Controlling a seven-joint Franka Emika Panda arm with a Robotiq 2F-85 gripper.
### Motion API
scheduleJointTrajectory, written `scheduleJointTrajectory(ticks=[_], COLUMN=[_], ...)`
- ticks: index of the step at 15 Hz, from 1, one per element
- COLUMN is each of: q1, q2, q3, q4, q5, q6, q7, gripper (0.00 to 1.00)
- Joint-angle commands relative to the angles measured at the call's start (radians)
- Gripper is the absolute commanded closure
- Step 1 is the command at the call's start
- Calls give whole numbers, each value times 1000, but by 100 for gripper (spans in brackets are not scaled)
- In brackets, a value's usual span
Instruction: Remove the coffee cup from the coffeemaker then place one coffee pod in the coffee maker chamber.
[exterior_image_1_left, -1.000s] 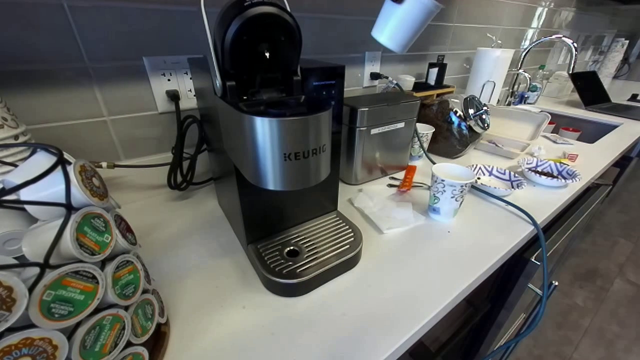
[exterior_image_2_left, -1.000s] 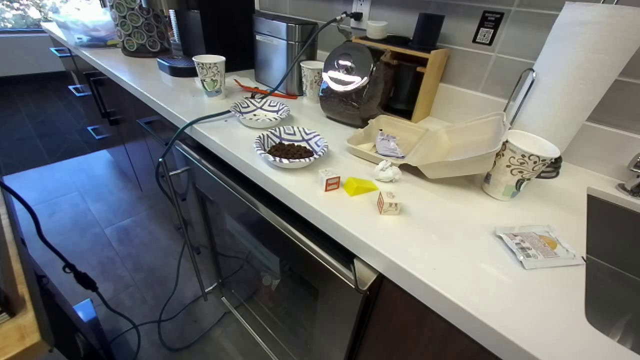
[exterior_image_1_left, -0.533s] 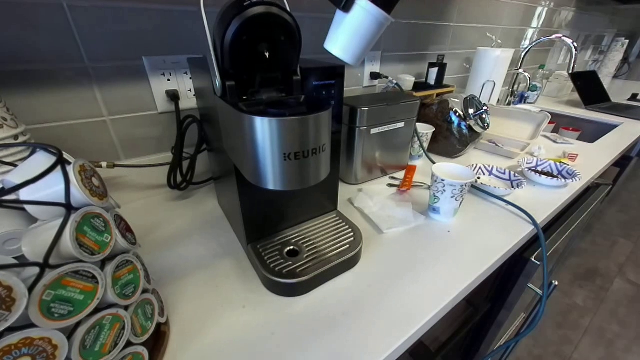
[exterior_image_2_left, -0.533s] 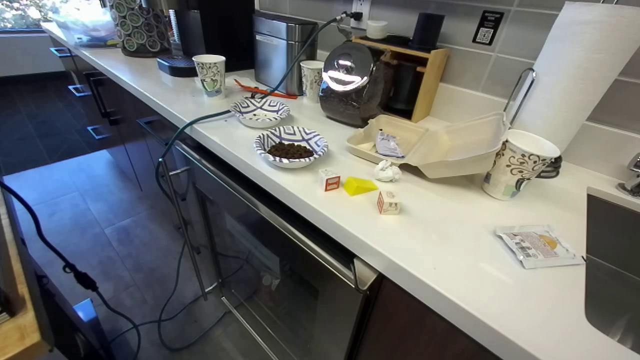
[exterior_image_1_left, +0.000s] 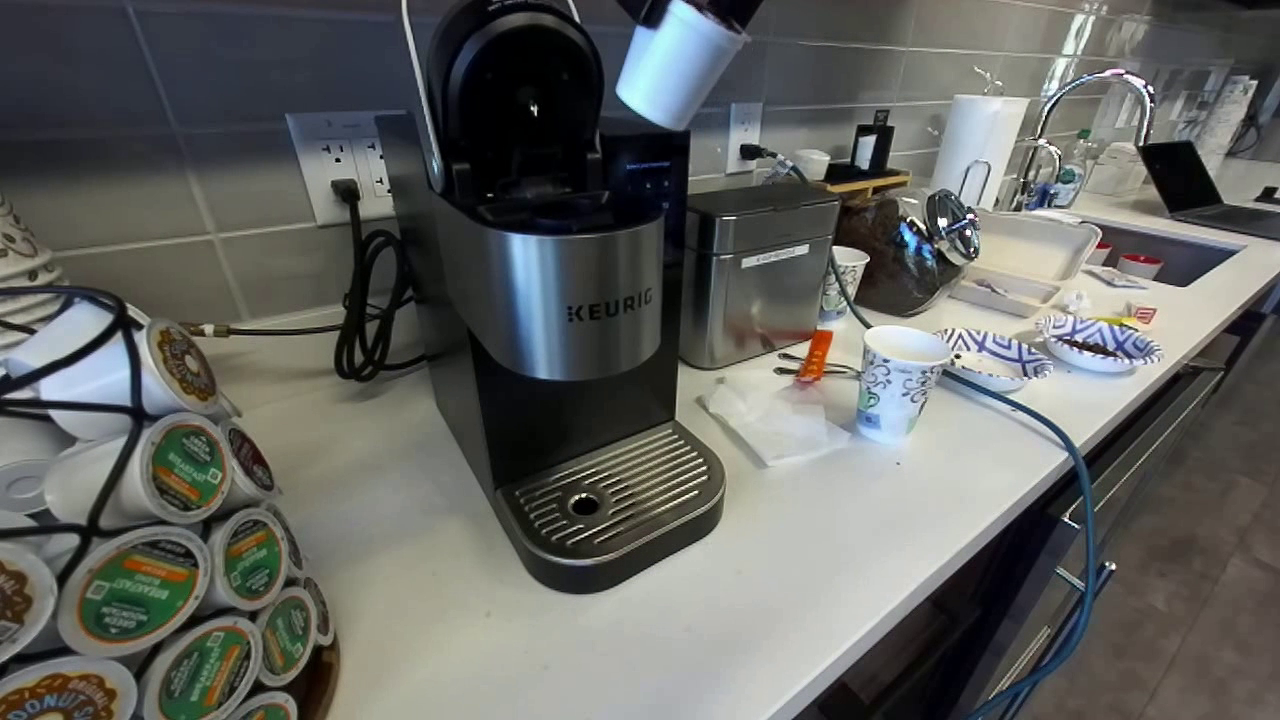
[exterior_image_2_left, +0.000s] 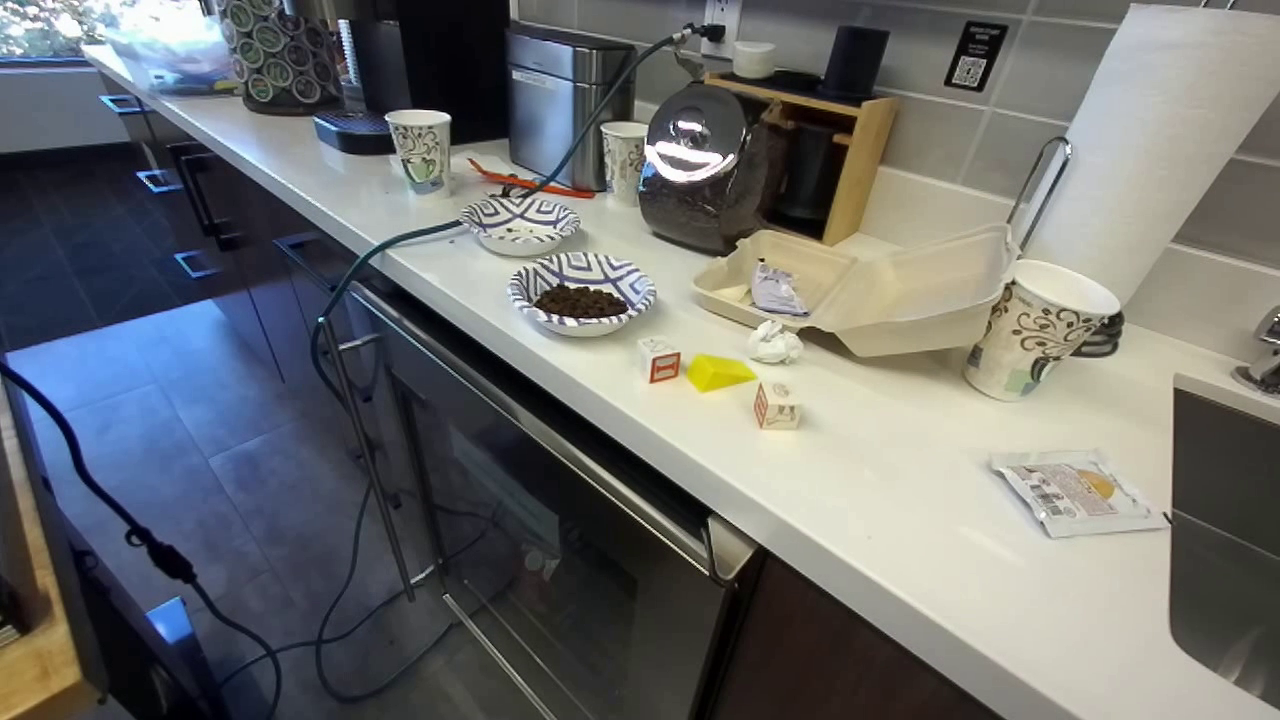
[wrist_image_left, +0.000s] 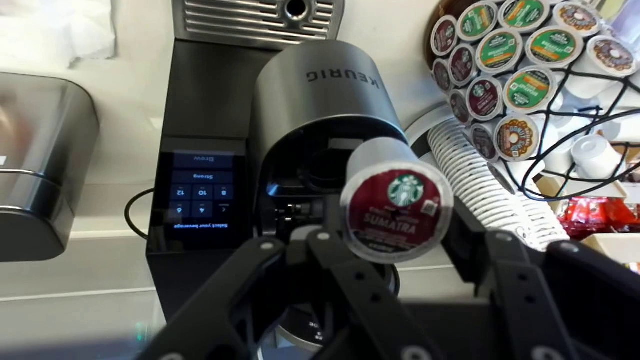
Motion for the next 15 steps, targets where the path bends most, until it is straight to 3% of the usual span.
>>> scheduleJointTrajectory(ticks=[1,5,15], q1=[63,121,262], q2=[82,182,387], q3=[-22,-56,-207], q4=[114,233,508], q5=[-120,-199,-208], q6=[-95,-209,-288], q7=[89,137,189], gripper=[73,73,73])
